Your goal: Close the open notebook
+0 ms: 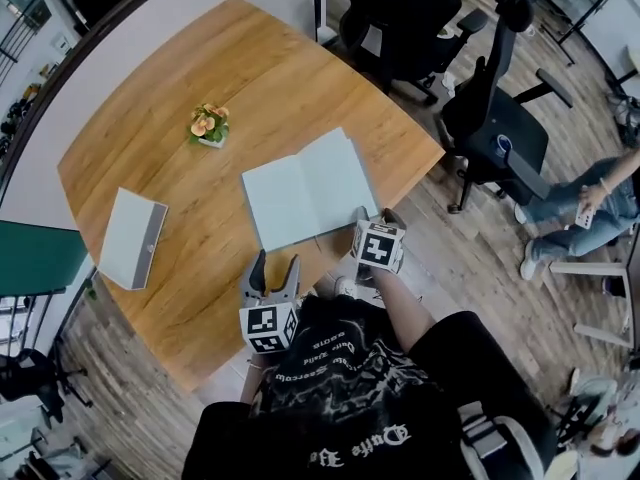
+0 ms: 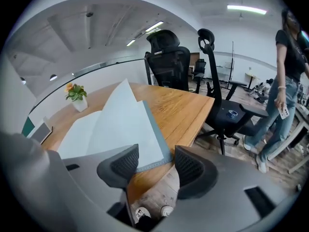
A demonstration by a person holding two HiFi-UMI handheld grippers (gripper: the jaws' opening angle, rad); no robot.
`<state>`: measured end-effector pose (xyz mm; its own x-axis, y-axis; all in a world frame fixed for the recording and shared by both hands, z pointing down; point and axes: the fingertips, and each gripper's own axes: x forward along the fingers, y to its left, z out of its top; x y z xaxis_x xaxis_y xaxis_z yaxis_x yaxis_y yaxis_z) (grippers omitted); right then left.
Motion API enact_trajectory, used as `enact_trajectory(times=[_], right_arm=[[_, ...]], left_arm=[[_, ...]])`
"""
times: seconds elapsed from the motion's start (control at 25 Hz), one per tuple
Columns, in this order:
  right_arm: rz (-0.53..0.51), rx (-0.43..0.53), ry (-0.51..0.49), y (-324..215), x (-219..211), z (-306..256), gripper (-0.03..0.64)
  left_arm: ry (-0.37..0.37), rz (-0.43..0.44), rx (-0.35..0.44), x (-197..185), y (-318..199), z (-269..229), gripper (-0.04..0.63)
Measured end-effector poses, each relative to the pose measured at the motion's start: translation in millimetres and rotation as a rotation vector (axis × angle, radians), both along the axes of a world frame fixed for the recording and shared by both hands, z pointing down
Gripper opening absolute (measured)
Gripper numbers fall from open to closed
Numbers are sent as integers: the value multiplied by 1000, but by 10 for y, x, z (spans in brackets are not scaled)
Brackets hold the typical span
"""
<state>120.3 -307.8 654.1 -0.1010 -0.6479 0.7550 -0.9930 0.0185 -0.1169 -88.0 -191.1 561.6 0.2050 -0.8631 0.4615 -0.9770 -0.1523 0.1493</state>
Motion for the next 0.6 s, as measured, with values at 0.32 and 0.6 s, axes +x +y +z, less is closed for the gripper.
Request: enact_trajectory(times=[0.32, 0.6], right_arm=[[-15, -131, -22, 76, -31, 74, 233], [-5, -172, -4, 137, -3, 91, 215]], left_arm=[[-35, 109, -45, 177, -41, 106, 314], [-37, 99, -35, 127, -34, 132, 314]])
